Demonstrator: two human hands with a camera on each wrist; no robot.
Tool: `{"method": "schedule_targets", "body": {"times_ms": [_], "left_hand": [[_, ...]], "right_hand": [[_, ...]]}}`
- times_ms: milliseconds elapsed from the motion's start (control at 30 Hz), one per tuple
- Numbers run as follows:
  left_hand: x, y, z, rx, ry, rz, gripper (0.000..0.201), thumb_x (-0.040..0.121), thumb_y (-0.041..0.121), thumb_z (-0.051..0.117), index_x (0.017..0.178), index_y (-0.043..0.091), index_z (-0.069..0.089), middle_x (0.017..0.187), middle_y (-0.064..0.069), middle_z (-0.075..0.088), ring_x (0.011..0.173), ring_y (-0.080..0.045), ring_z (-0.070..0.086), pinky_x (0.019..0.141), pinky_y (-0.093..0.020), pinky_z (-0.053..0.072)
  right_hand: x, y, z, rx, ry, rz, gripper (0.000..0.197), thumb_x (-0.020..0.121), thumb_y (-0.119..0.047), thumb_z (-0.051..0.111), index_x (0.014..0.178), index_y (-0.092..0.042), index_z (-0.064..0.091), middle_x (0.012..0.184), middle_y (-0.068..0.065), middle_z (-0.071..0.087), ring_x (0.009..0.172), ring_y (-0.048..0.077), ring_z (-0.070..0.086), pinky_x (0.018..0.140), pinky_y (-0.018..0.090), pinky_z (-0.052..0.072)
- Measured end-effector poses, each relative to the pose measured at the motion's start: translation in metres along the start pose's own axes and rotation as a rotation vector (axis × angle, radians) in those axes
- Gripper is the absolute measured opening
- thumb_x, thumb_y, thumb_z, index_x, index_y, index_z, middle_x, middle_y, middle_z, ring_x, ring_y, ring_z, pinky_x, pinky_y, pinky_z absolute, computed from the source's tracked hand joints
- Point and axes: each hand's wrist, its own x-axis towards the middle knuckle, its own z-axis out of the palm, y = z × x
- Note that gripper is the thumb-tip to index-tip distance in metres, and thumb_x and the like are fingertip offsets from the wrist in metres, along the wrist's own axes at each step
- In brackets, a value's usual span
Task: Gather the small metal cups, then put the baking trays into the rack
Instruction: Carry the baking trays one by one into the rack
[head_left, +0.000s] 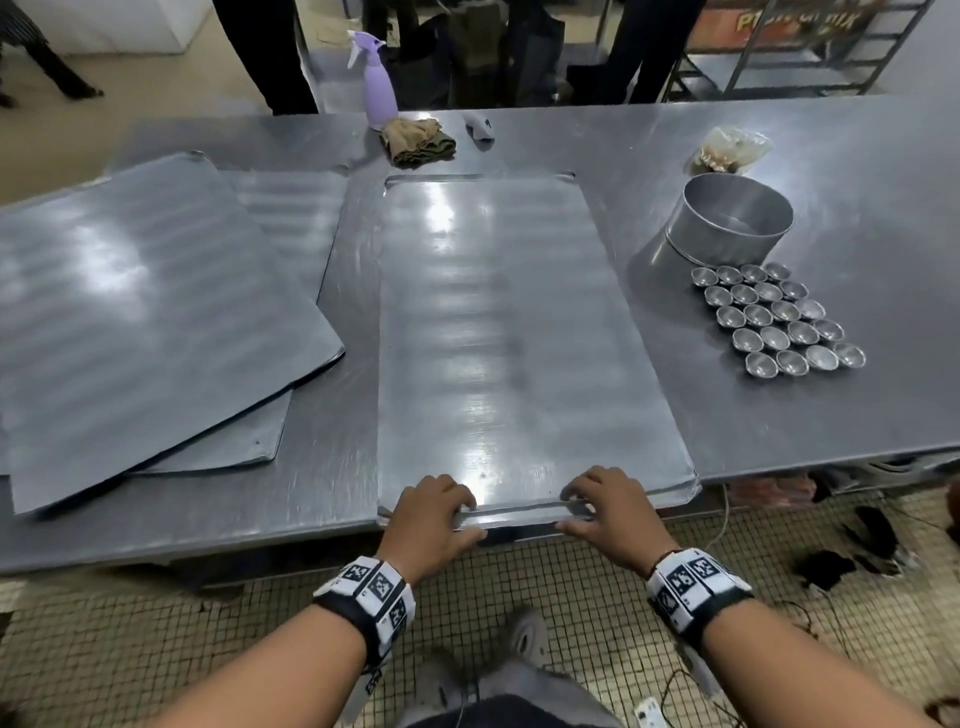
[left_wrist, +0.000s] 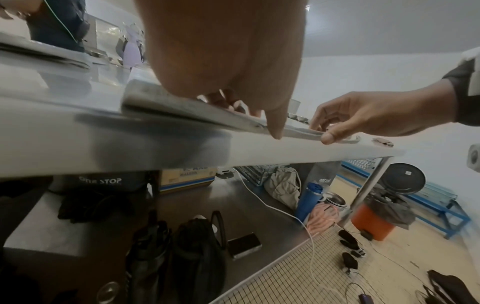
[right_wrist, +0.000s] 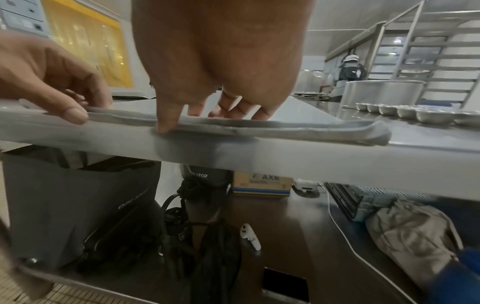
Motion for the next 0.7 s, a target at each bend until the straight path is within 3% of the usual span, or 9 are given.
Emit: {"method": "schedule_targets", "body": {"times_ms": [233, 433, 700], "left_hand": [[-0.023, 0.004, 0.021, 0.007, 0.123, 0.027, 0.023, 0.089, 0.05, 0.066, 0.093, 0.028, 0.069, 0.093, 0.013, 0.06, 0.087, -0.008, 0.049, 0.084, -0.03, 0.043], [-0.035, 0.006, 0.02, -0.037, 0.117, -0.004, 0.024, 0.088, 0.051, 0.067, 0.09, 0.027, 0.067, 0.091, 0.015, 0.058, 0.088, -0.009, 0.05, 0.083, -0.028, 0.045], [-0.043, 0.009, 0.02, -0.055, 0.116, -0.104, 0.025, 0.08, 0.054, 0.073, 0.08, 0.033, 0.059, 0.081, 0.016, 0.055, 0.08, -0.005, 0.052, 0.075, -0.026, 0.047]], "right_hand": [[-0.025, -0.012, 0.013, 0.05, 0.103, 0.12, 0.024, 0.08, -0.056, 0.072, 0.093, -0.037, 0.07, 0.099, -0.02, 0.058, 0.096, 0.006, 0.049, 0.09, 0.033, 0.044], [-0.033, -0.02, 0.009, 0.035, 0.037, 0.089, 0.021, 0.082, -0.054, 0.072, 0.089, -0.034, 0.068, 0.092, -0.019, 0.057, 0.091, 0.006, 0.049, 0.084, 0.029, 0.041], [-0.034, -0.015, 0.011, 0.076, 0.002, 0.014, 0.023, 0.079, -0.054, 0.075, 0.082, -0.032, 0.067, 0.086, -0.015, 0.06, 0.084, 0.002, 0.053, 0.079, 0.029, 0.048]]}}
